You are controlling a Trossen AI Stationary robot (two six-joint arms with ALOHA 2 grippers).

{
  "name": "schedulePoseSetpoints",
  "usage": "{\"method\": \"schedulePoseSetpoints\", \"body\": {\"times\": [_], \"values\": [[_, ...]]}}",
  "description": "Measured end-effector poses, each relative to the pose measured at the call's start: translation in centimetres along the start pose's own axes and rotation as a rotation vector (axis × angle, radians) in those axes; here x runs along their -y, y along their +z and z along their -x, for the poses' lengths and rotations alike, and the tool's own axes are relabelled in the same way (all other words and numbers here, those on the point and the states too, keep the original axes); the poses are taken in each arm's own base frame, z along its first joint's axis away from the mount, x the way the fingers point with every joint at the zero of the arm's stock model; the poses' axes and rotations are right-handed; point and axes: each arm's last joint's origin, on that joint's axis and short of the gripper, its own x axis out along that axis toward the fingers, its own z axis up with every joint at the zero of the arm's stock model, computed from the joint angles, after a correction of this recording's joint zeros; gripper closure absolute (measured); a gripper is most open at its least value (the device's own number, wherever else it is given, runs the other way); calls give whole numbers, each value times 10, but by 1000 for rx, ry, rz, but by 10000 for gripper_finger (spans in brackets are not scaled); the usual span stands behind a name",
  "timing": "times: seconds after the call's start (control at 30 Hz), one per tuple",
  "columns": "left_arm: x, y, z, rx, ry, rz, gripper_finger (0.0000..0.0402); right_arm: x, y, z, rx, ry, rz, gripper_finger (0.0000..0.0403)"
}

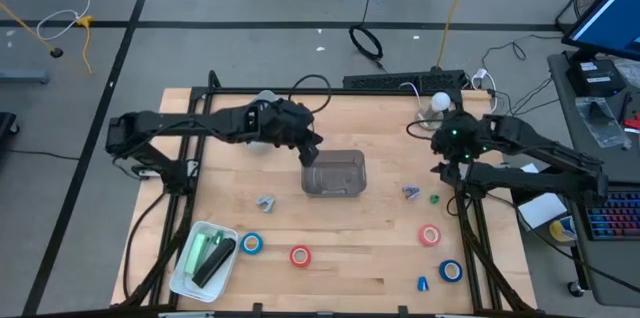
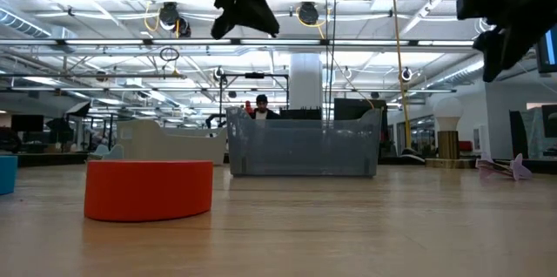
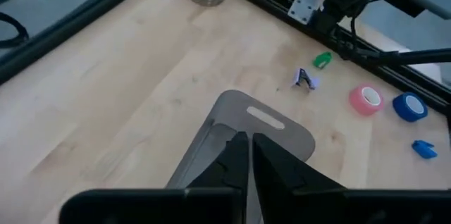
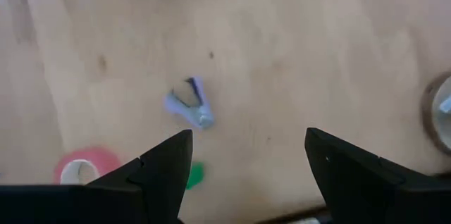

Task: Pick and place Stapler, Stapler remover, tape
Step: Put the green stapler into the white bin

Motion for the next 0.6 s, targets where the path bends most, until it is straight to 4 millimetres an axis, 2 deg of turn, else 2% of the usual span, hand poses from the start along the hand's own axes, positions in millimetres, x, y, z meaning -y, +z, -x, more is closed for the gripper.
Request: {"method": "schedulePoseSetpoints", "body": {"times": [0.2,0.43,0.6], "values": [[-14,-1,-3,-23,8,17,398,-9,5,-6,-49,152,60,135],[-26,3,-2,-16,38,-9,363,-25,12,-20,-160,201,182,135],[-33,6,-2,-1,84,-46,343,-35,16,-31,-240,153,238,135]]}}
